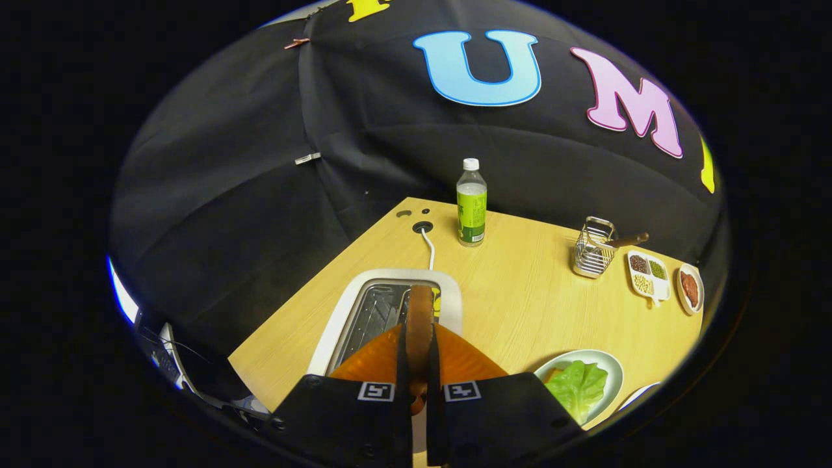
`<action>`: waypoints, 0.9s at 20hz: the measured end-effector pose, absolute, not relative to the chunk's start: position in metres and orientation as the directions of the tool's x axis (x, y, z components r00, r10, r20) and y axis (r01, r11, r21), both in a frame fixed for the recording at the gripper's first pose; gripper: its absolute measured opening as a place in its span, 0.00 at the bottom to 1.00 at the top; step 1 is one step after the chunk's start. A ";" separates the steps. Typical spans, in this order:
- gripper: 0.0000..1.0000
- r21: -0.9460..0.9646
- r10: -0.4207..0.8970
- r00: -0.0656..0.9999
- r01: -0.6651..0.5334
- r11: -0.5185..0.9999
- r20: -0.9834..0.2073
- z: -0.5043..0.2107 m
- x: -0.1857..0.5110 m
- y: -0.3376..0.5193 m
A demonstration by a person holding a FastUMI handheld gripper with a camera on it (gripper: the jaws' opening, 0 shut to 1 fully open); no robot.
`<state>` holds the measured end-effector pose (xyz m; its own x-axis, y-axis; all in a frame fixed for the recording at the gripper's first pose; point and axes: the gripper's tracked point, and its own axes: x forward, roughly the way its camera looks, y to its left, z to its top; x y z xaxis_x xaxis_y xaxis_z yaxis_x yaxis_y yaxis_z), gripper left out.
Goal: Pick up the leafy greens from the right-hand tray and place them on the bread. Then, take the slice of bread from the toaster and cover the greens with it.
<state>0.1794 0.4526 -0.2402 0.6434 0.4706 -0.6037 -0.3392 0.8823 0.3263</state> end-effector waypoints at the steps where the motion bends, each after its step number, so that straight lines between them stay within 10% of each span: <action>1: 0.13 0.318 0.472 0.649 -0.348 0.882 -0.597 -0.237 0.178 0.451; 18: 0.13 0.423 0.372 0.810 -0.172 0.890 -0.453 -0.153 0.161 0.276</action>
<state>0.1605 0.2762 -0.1531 0.8098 0.3723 -0.4535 -0.1721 0.8896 0.4230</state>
